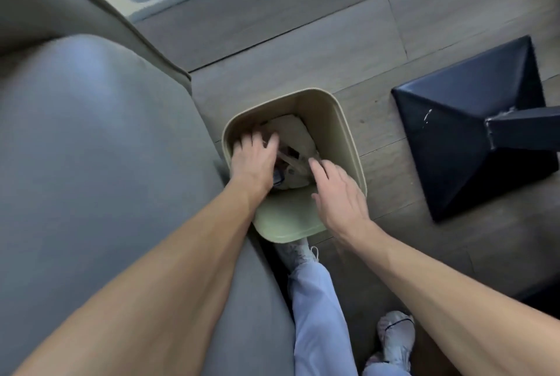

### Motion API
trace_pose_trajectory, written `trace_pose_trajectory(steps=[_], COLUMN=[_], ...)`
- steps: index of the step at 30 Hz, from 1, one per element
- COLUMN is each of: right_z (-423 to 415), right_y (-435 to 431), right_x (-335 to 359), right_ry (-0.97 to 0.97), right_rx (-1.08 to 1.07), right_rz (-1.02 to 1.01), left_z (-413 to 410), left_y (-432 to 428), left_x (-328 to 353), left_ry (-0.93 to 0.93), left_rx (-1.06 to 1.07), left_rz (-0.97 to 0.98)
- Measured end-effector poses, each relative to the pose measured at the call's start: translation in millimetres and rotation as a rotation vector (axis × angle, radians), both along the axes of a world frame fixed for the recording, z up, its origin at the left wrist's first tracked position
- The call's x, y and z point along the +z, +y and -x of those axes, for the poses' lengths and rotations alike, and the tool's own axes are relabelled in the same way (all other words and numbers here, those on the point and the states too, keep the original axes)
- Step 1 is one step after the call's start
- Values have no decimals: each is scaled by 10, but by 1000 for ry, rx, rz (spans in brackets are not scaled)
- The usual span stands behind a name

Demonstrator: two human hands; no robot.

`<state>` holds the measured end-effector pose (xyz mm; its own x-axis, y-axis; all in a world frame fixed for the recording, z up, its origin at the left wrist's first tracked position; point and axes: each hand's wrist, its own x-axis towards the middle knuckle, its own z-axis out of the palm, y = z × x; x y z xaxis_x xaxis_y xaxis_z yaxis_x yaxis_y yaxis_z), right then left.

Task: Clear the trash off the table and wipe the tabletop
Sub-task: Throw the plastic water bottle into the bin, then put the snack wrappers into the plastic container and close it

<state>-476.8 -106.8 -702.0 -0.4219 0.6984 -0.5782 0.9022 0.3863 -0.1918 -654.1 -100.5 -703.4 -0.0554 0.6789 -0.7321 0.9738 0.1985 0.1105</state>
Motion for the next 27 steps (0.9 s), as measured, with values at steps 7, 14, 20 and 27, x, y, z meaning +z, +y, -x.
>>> trace_pose_trajectory(steps=[7,14,20,27], right_z=[-72,-122,-179,-1192], right_y=[21,94,119,-77], right_x=[1464,3422,4950,6095], right_ry=[-70,-15,145,421], right_rx=[26,89,91,-123], right_rz=[0,-54,-24,-152], left_z=[-144,-19,-89,-1061], left_y=[-373,-554,-646,-670], left_x=[1556,3783,5318,6266], left_ry=[-55,15,116,162], left_rx=[39,117,124,54], left_rz=[-162,-193,-295,-369])
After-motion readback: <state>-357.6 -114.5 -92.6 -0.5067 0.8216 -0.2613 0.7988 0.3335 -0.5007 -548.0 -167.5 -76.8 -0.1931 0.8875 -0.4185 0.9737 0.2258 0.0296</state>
